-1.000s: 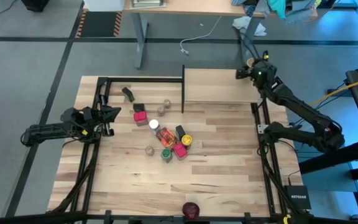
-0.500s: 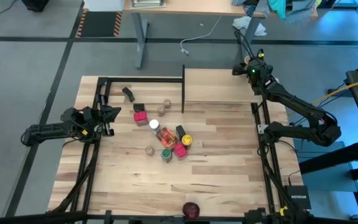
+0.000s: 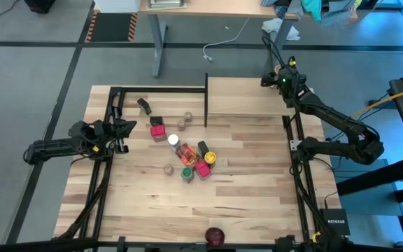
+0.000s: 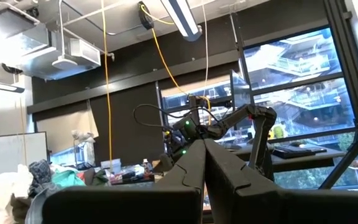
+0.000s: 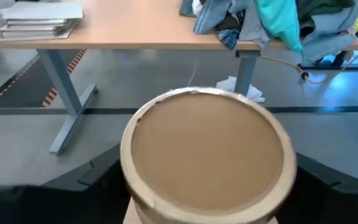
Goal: Shelf spices
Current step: Put the brown seasoning bottle on the the shelf
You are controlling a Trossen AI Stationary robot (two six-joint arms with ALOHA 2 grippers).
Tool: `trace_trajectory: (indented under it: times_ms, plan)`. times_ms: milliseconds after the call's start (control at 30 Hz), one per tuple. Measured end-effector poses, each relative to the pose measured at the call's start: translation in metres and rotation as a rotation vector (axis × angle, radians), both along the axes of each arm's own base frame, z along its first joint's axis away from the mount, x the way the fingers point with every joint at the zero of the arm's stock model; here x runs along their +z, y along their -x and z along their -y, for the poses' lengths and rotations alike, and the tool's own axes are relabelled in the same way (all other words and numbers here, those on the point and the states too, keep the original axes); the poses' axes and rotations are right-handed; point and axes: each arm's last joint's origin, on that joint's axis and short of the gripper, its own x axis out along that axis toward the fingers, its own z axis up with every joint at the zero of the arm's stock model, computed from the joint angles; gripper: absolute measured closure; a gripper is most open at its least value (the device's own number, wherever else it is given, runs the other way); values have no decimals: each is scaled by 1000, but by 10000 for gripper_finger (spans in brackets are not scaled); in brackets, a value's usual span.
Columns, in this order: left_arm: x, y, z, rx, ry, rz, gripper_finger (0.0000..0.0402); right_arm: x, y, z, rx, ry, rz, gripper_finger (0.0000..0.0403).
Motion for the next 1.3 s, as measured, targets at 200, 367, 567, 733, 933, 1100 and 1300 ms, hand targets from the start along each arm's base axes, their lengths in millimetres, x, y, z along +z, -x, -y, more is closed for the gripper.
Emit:
trace_trajectory:
  times_ms: [200, 367, 567, 733, 933, 1100, 1300]
  plan:
    - [0, 0, 0, 1, -1, 1, 402, 2, 0, 0, 2, 16, -9, 83]
    - [0, 0, 0, 1, -2, 1, 402, 19, 2, -2, -11, 74, -22, 81]
    - [0, 0, 0, 1, -2, 1, 402, 47, 7, -10, 31, 140, 28, 80]
    - [0, 0, 0, 1, -2, 0, 402, 65, 6, -21, 107, 180, 50, 80]
    - [0, 0, 0, 1, -2, 0, 402, 76, -15, -41, 314, 218, -32, 80]
    - [0, 0, 0, 1, -2, 0, 402, 65, -39, -58, 465, 154, -103, 79]
    - [0, 0, 0, 1, -2, 0, 402, 37, -57, -57, 413, 16, -221, 79]
